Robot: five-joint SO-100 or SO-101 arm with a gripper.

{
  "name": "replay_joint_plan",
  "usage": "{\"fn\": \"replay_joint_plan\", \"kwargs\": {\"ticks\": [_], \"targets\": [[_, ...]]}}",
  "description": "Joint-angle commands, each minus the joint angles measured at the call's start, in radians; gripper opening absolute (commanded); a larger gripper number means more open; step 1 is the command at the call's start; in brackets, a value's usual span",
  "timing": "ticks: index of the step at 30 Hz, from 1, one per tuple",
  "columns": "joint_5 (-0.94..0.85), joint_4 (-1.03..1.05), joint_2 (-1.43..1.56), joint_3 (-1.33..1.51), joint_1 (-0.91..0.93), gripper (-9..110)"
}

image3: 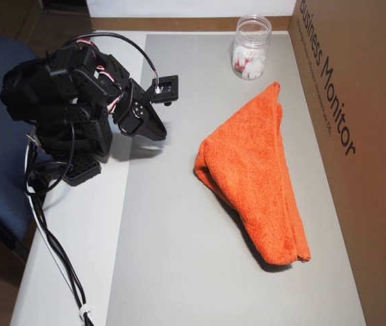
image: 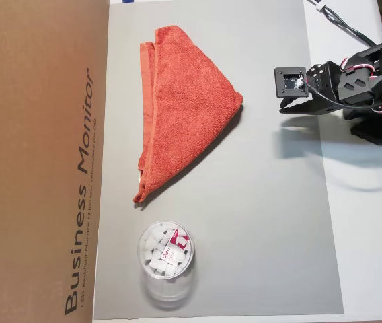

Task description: Fold the blanket.

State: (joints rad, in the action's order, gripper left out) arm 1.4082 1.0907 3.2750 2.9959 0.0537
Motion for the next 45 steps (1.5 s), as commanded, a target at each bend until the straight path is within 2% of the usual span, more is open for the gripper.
{"fn": "replay_joint_plan", "kwargs": {"ticks": [1,13,29,36,45], "targets": [[0.005,0.002,0.035,0.015,-0.006,0],[0.006,0.002,0.106,0.138,-0.005,0],[0.006,0.009,0.101,0.140,0.008,0],[-0.011,0.241,0.115,0.140,-0.005,0],[-0.011,0.235,0.115,0.140,-0.005,0]]}}
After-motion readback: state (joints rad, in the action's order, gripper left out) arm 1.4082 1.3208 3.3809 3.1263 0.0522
